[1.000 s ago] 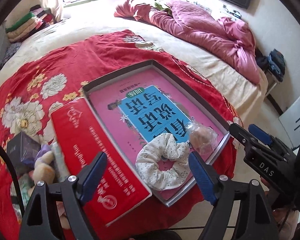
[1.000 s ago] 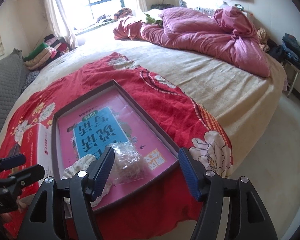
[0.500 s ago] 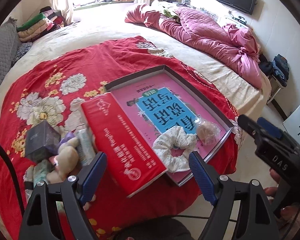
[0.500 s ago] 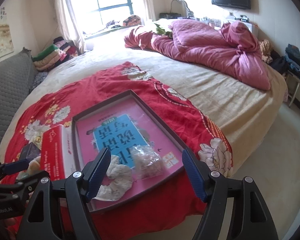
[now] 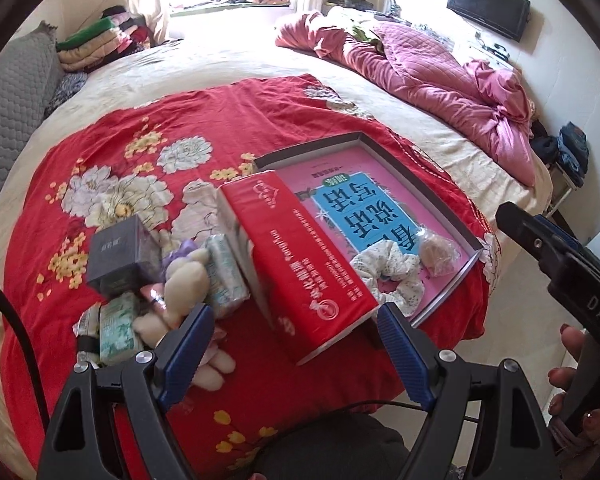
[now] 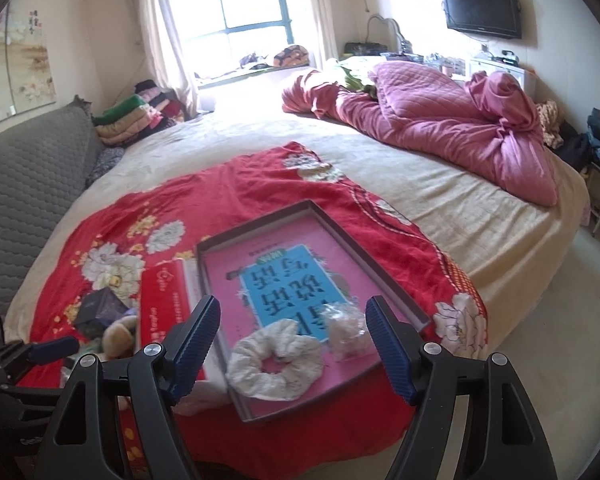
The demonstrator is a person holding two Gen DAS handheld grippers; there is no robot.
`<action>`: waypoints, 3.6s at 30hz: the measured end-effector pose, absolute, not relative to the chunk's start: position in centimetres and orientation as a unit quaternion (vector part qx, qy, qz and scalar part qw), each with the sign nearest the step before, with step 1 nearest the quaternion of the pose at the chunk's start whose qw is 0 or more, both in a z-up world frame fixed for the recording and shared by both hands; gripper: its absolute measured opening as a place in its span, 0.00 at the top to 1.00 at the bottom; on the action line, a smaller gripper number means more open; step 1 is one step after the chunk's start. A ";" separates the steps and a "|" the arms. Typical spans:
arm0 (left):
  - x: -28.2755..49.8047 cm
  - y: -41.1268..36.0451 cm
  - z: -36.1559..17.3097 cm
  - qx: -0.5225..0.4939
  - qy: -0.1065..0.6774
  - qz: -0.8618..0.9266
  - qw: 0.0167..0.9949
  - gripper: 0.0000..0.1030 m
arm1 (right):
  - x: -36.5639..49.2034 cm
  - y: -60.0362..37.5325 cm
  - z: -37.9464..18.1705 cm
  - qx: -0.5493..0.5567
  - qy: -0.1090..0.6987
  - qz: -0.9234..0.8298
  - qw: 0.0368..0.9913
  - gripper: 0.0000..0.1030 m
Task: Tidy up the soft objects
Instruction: 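Move both open grippers back over the pile of soft items, then grasp the wrapped snack packet with the left gripper while the right gripper grasps the white plush bear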
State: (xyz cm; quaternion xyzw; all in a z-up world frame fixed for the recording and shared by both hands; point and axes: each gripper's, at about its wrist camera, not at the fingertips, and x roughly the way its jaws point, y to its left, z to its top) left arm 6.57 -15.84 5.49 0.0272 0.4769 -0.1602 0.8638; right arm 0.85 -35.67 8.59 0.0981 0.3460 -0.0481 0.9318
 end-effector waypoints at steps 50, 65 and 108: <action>5.1 8.6 4.2 -0.067 0.483 0.039 0.872 0.19 | 1.7 -20.1 10.6 0.016 0.351 0.062 0.934 0.26; 5.9 9.5 0.0 -0.091 0.512 0.038 0.853 0.19 | 3.5 -15.6 7.2 -0.013 0.383 0.089 0.919 0.26; 11.7 9.2 -7.7 -0.134 0.544 -0.005 0.828 0.19 | 12.3 -8.7 -4.9 -0.112 0.451 0.058 0.884 0.50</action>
